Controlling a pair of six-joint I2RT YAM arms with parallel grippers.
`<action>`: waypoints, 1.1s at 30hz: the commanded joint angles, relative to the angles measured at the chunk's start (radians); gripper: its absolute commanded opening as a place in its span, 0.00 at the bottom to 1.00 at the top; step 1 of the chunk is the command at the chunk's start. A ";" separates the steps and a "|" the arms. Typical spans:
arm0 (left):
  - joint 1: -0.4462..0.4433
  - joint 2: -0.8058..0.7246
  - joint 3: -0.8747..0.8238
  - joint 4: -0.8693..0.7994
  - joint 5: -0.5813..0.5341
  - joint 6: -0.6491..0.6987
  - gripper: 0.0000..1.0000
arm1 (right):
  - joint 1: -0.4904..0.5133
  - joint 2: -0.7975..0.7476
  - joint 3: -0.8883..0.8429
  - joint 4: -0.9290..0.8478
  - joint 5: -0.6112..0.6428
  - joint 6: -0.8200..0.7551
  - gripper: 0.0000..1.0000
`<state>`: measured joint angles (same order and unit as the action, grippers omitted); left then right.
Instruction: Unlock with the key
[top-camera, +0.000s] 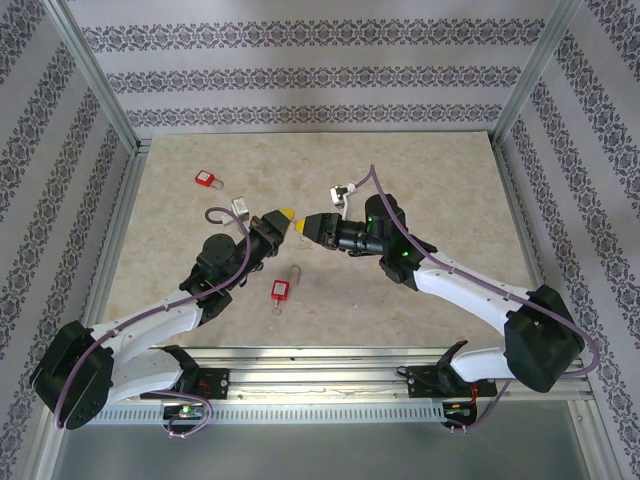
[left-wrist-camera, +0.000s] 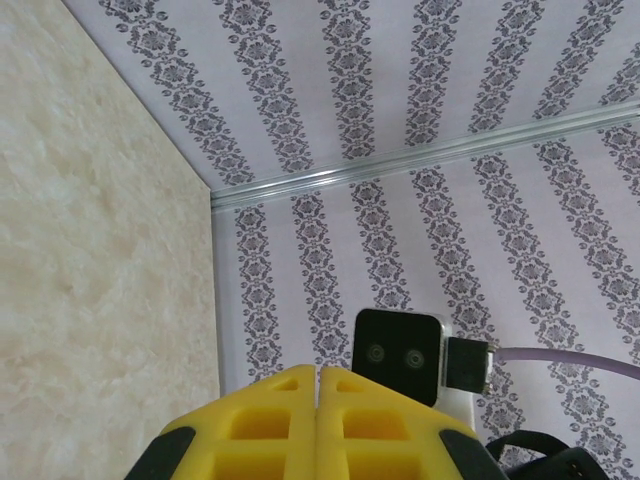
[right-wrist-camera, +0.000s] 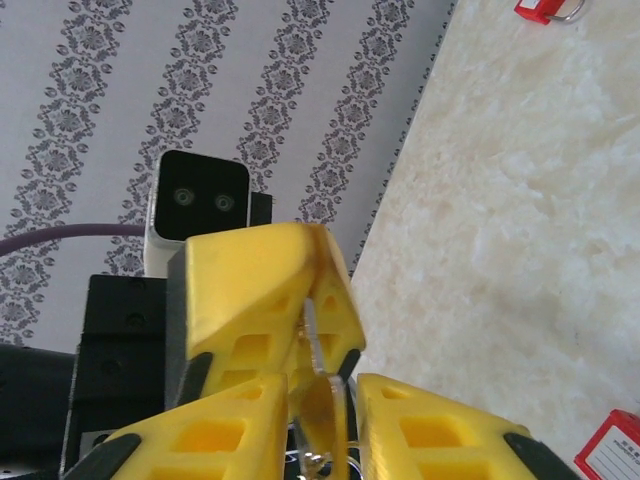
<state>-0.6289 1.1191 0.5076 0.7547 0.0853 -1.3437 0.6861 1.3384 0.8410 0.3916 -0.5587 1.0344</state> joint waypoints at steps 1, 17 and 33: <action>-0.013 -0.022 -0.007 0.078 -0.021 0.029 0.00 | 0.014 -0.002 -0.018 0.058 -0.001 0.015 0.24; -0.029 -0.041 -0.018 0.082 -0.053 0.061 0.00 | 0.017 0.005 -0.016 0.080 -0.003 0.041 0.03; 0.074 -0.321 0.042 -0.768 -0.080 0.109 0.78 | 0.009 -0.033 0.188 -0.523 0.095 -0.291 0.00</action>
<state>-0.6079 0.8310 0.4801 0.3305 0.0090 -1.2835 0.6918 1.3331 0.9733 0.0418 -0.5091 0.8738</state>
